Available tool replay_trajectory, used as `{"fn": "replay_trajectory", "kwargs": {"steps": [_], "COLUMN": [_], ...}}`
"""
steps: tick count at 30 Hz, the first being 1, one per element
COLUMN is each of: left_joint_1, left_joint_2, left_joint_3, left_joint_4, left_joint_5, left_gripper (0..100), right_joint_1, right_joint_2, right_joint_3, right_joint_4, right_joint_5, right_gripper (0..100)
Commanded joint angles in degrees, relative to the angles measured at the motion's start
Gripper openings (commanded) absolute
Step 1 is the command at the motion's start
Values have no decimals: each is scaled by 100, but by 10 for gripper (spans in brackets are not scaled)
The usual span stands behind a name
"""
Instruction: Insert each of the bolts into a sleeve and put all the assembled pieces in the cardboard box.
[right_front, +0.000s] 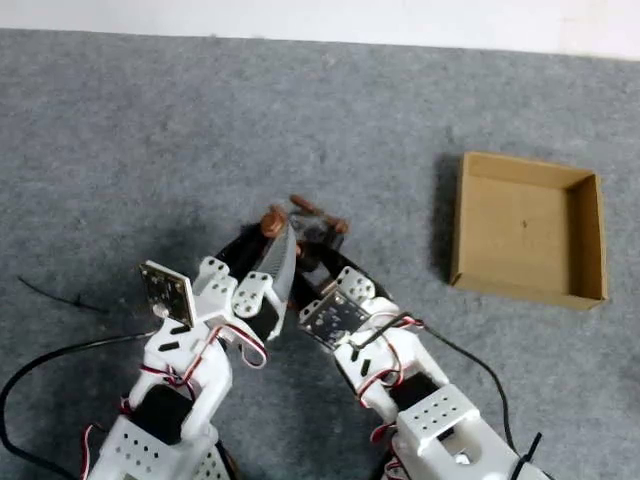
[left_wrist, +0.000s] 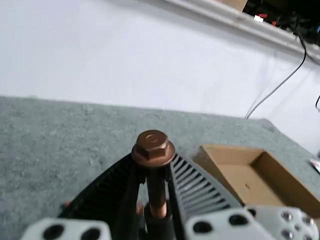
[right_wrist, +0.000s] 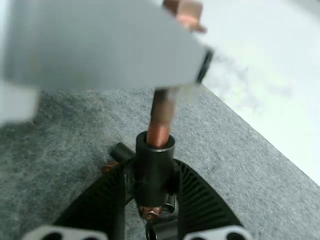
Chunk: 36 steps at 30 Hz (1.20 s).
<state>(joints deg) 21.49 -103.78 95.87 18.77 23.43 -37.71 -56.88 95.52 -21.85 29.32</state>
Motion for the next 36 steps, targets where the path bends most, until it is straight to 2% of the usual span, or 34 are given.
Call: {"fn": "replay_trajectory", "kwargs": {"steps": [1, 13, 15, 20, 22, 24, 27, 36], "left_joint_1": [110, 101, 101, 101, 101, 75, -400, -2457], "left_joint_2": [-75, -75, -75, -75, -84, -92, -101, -101], "left_joint_3": [127, 127, 127, 127, 127, 127, 101, 13], "left_joint_4": [484, 633, 791, 1345, 1442, 1442, 1424, 404], "left_joint_5": [-18, -26, -26, 18, 35, 290, 624, 2303], "left_gripper": [6, 27, 98, 378, 437, 446, 443, 443], "right_joint_1": [-22, 40, 110, 119, 136, 136, 145, 681], "right_joint_2": [-136, -136, -136, -136, -136, -136, -136, -136], "right_joint_3": [242, 251, 251, 251, 251, 251, 251, 215], "right_joint_4": [-242, -233, -233, -224, -224, -224, -215, -233], "right_joint_5": [44, 44, 44, 44, 44, 44, 44, 44], "right_gripper": [3, 3, 3, 3, 3, 3, 3, 3]}}
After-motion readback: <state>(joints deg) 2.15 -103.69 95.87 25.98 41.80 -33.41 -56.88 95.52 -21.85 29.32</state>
